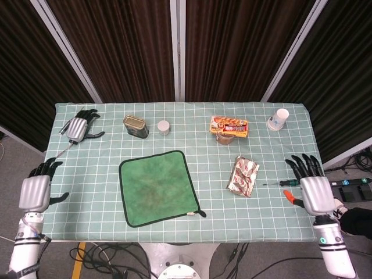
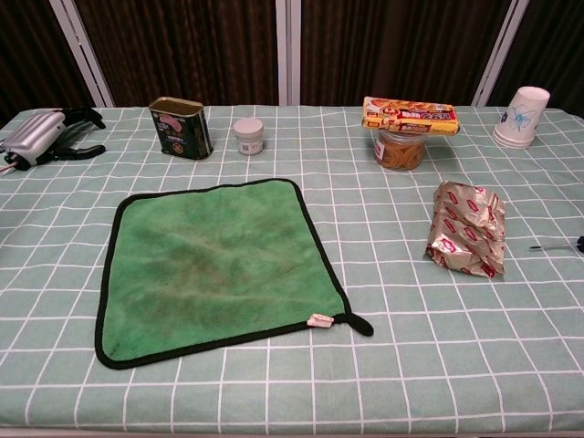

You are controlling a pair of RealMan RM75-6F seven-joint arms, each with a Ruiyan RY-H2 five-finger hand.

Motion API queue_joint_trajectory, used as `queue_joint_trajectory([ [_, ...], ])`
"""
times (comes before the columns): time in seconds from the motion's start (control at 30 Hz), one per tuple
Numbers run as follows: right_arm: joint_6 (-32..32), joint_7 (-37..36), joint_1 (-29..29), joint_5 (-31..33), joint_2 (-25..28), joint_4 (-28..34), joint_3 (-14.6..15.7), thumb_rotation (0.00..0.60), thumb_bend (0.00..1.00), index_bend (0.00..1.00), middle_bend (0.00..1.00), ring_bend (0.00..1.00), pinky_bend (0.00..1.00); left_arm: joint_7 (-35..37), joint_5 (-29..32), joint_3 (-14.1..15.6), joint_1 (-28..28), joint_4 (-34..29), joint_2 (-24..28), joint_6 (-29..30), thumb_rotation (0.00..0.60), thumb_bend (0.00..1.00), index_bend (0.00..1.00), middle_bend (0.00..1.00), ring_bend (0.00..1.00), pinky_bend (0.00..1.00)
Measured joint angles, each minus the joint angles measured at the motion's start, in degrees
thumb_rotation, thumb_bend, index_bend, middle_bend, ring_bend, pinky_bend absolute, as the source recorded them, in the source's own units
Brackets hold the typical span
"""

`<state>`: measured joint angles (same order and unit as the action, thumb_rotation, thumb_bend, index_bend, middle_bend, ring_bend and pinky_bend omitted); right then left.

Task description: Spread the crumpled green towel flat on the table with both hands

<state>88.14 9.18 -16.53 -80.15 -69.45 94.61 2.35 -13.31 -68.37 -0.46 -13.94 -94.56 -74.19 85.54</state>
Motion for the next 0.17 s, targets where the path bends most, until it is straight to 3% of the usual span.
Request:
queue_joint_trajectory([
  [0.17,3.61,-2.72,4.89,-0.51,1.19,0.66,0.82,0.600,0.10,0.15,0.10,0.00,0.00,-2.60,-2.21,1.51,4.01,-4.00,0.92,4.60,0.600,0.04,0.26,0.23,0.20,0.25],
])
